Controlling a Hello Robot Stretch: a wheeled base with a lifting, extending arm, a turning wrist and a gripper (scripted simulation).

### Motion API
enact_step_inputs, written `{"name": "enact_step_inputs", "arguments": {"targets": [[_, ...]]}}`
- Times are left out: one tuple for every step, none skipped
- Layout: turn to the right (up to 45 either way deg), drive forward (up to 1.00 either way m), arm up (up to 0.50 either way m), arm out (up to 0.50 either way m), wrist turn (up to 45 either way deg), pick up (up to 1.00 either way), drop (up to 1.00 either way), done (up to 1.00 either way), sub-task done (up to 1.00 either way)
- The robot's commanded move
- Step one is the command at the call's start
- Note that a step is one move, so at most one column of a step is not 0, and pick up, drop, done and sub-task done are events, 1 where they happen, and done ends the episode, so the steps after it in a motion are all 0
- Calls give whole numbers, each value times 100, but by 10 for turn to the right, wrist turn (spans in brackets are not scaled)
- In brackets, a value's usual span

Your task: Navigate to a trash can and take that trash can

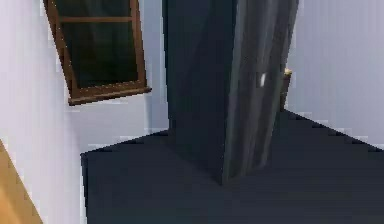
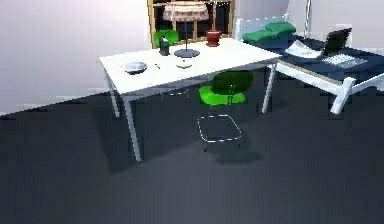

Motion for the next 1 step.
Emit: {"name": "enact_step_inputs", "arguments": {"targets": [[-450, 0, 0, 0, 0, 0, 0, 0, 0]]}}
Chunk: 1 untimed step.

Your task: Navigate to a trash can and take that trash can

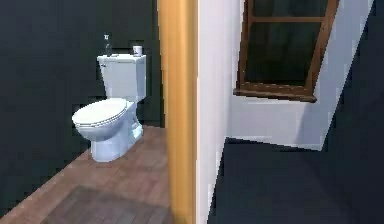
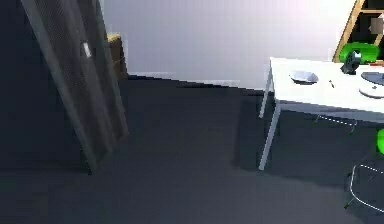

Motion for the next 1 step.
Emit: {"name": "enact_step_inputs", "arguments": {"targets": [[-450, 0, 0, 0, 0, 0, 0, 0, 0]]}}
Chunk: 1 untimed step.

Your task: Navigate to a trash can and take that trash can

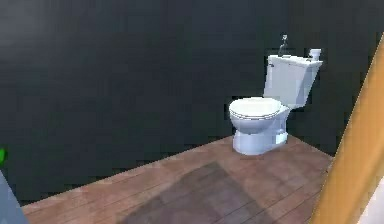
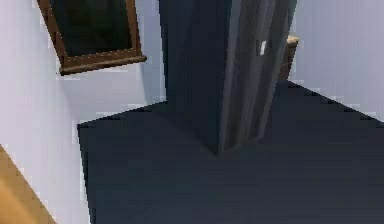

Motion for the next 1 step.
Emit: {"name": "enact_step_inputs", "arguments": {"targets": [[-240, 0, 0, 0, 0, 0, 0, 0, 0]]}}
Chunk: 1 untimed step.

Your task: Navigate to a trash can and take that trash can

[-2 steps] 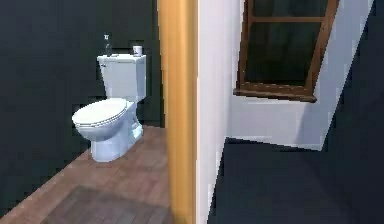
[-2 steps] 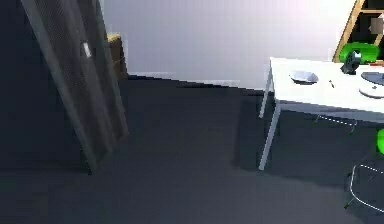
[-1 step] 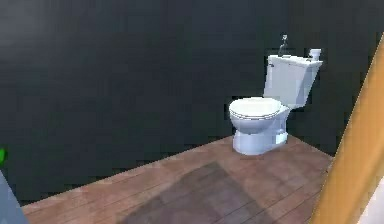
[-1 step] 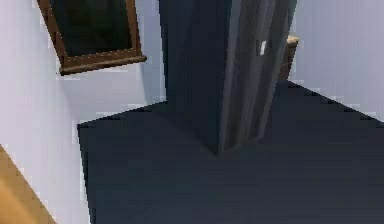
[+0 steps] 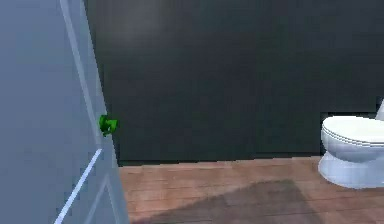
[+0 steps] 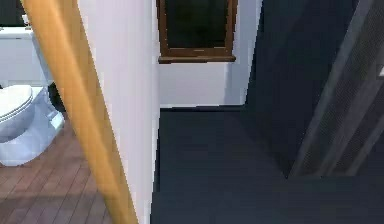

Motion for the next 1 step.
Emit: {"name": "enact_step_inputs", "arguments": {"targets": [[0, 100, 0, 0, 0, 0, 0, 0, 0]]}}
